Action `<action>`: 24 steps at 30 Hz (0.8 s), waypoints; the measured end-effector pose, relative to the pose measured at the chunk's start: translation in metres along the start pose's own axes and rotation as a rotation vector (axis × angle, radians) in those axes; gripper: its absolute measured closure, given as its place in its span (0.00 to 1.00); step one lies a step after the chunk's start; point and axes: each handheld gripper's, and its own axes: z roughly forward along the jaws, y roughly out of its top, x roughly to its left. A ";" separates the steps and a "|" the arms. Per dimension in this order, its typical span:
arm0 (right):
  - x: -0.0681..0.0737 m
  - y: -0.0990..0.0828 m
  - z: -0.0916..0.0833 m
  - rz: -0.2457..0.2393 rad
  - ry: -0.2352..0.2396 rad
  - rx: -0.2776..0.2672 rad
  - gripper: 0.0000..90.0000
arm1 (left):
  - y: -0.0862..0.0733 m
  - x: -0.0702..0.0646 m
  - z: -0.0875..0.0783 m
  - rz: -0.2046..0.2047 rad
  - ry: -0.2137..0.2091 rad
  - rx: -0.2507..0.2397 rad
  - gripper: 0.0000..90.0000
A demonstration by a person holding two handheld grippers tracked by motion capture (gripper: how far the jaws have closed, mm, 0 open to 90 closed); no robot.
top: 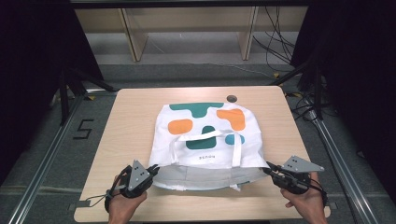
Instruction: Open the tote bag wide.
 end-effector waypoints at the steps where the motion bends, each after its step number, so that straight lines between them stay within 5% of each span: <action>1: 0.000 0.002 -0.001 0.014 0.003 -0.001 0.90 | 0.002 0.000 -0.002 -0.016 0.009 -0.005 0.96; 8: -0.005 0.022 -0.001 0.021 -0.009 -0.062 0.90 | 0.024 0.009 -0.007 0.026 0.025 -0.066 0.97; 17: -0.018 0.058 -0.011 0.001 -0.016 -0.162 0.91 | 0.073 0.022 -0.023 0.082 0.099 -0.180 0.97; 20: -0.021 0.075 -0.016 0.000 0.007 -0.246 0.91 | 0.086 0.034 -0.027 0.036 0.133 -0.228 0.97; 23: -0.020 0.092 -0.019 -0.047 -0.015 -0.262 0.91 | 0.098 0.037 -0.032 0.035 0.142 -0.267 0.97; 24: -0.018 0.096 -0.021 -0.021 -0.001 -0.253 0.91 | 0.102 0.037 -0.035 0.039 0.141 -0.280 0.97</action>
